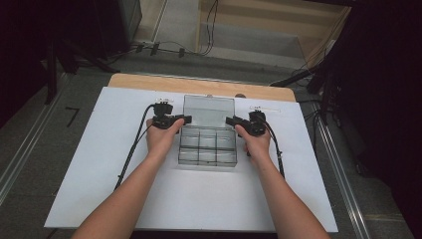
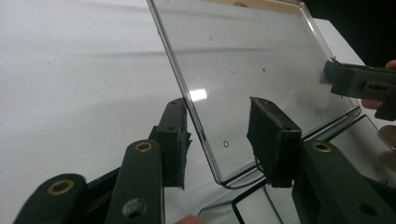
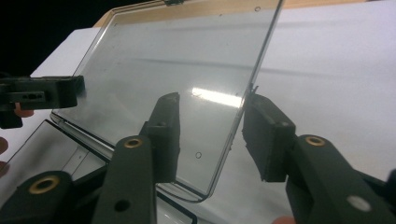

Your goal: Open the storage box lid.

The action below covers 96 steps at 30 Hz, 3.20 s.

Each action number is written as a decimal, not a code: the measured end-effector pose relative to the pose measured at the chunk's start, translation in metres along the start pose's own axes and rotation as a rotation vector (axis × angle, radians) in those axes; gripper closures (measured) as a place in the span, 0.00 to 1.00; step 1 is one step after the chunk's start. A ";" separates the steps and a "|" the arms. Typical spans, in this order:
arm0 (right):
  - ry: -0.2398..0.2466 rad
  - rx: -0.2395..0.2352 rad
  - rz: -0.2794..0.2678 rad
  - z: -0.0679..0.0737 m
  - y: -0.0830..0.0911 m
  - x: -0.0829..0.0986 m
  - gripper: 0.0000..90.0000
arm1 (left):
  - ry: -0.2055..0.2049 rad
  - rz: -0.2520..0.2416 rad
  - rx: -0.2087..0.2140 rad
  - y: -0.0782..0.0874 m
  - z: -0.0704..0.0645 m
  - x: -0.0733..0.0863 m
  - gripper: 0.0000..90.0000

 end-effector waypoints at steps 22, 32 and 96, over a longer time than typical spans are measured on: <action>0.032 0.027 0.074 0.000 -0.007 0.001 0.27 | -0.052 0.012 -0.009 0.014 -0.005 -0.002 0.35; 0.165 0.001 0.005 0.021 0.022 -0.008 0.06 | -0.122 -0.079 0.026 0.048 -0.018 -0.008 0.12; 0.355 0.022 -0.158 0.036 0.189 0.096 0.00 | -0.297 -0.094 0.084 0.171 -0.010 0.090 0.00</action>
Point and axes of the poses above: each handheld gripper's, and its own axes: y roughly backward along the jaws, x roughly out of its underside, z roughly to its left, the point moved 5 cm from there along -y, roughly forward along the jaws, and after that the axes turned 7 degrees about -x, right-handed, at the moved point
